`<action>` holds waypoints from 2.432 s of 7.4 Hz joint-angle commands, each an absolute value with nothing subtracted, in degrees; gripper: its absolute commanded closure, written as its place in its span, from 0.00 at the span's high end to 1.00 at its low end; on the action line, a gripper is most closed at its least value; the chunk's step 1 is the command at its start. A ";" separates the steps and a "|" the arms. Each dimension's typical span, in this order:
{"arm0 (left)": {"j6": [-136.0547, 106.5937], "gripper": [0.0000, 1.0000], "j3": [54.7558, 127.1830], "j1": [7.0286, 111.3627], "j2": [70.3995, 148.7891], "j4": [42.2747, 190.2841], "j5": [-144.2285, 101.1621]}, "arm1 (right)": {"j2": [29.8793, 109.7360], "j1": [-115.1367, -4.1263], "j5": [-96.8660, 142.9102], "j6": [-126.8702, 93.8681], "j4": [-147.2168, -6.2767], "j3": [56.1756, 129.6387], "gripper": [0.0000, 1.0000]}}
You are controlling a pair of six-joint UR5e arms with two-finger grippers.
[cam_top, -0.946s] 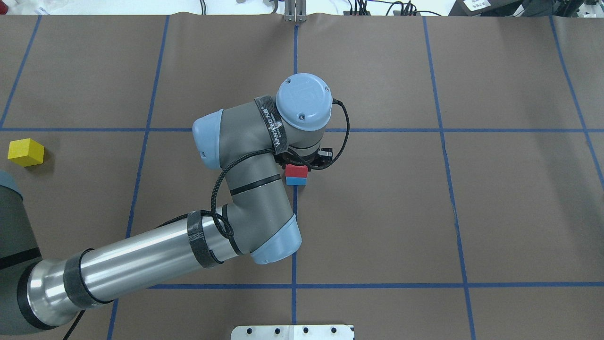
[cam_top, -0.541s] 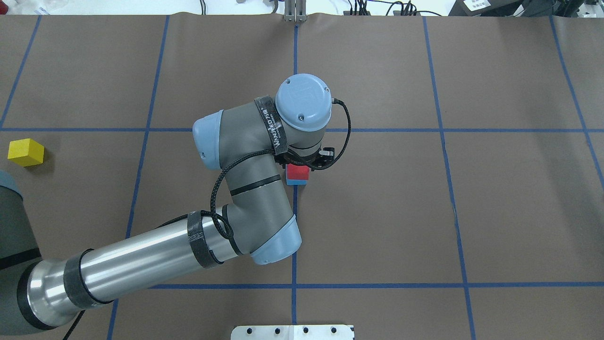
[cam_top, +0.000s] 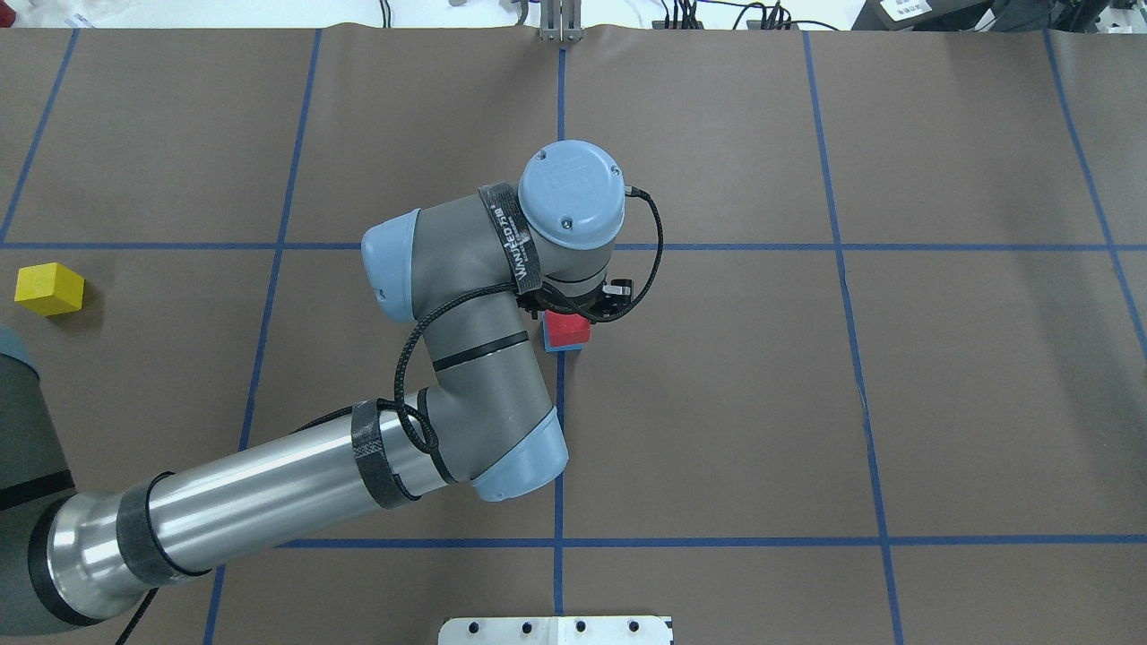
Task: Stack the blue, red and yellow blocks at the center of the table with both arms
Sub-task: 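Lower the red cube onto the blue cube and open the left gripper, then raise the left arm away from the stack, then lower the left gripper onto the yellow cube and grasp it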
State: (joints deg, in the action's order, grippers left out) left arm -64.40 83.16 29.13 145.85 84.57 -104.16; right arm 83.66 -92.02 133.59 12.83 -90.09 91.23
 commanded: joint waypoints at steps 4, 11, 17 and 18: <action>-40.87 1.00 109.72 41.71 125.94 77.25 -114.93 | 83.50 -92.02 133.59 12.83 -90.09 91.23 1.00; 9.50 1.00 95.09 66.95 91.50 114.44 -130.30 | 83.41 -91.93 133.59 12.83 -90.09 91.23 1.00; 20.45 1.00 83.94 71.46 90.00 124.19 -136.93 | 83.41 -92.02 133.59 12.92 -90.09 91.23 1.00; 5.08 0.99 84.98 71.46 90.00 124.54 -137.02 | 83.50 -92.02 133.59 12.83 -90.09 91.23 1.00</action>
State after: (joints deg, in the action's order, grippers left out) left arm 19.04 84.58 71.45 89.99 123.89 -136.91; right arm 83.43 -91.98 133.59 12.89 -90.09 91.23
